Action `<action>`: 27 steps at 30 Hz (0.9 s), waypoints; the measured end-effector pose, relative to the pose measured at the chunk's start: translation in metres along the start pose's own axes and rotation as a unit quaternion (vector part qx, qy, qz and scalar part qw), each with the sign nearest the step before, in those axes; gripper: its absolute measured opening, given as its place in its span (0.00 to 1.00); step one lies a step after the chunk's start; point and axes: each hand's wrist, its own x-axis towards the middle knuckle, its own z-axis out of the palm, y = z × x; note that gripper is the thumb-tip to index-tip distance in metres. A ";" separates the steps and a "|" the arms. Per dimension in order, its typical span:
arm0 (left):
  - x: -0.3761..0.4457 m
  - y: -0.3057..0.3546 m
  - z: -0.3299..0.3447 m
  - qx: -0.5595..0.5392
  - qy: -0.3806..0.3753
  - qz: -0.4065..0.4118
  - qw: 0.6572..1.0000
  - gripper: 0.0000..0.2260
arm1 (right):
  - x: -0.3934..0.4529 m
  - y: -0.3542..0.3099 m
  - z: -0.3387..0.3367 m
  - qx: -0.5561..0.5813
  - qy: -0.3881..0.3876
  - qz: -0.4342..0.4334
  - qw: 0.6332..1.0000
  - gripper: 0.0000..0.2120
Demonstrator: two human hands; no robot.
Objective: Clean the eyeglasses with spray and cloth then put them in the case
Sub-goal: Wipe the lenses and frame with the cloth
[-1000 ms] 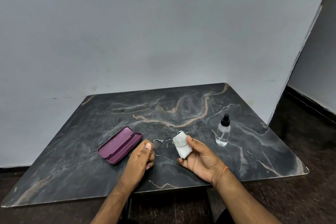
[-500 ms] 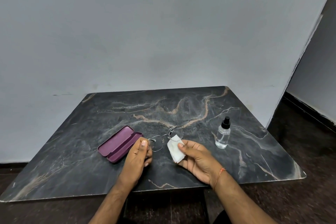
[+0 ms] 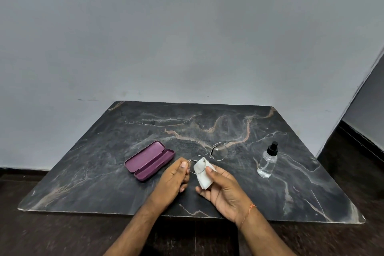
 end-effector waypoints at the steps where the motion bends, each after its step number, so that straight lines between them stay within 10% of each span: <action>1: 0.000 0.000 0.000 -0.002 -0.004 -0.004 1.000 0.15 | 0.000 0.001 -0.001 -0.004 -0.004 0.004 1.000 0.15; 9: 0.001 0.002 0.002 -0.012 -0.040 -0.024 0.999 0.16 | -0.004 -0.003 0.001 -0.037 -0.046 0.004 0.998 0.32; 21: 0.000 0.003 0.002 -0.006 -0.037 -0.026 0.999 0.15 | -0.002 0.003 -0.001 -0.014 0.027 -0.032 0.999 0.09; 27: -0.001 0.001 0.003 -0.006 -0.043 -0.023 0.999 0.15 | -0.004 0.000 -0.001 -0.026 -0.026 -0.008 0.999 0.22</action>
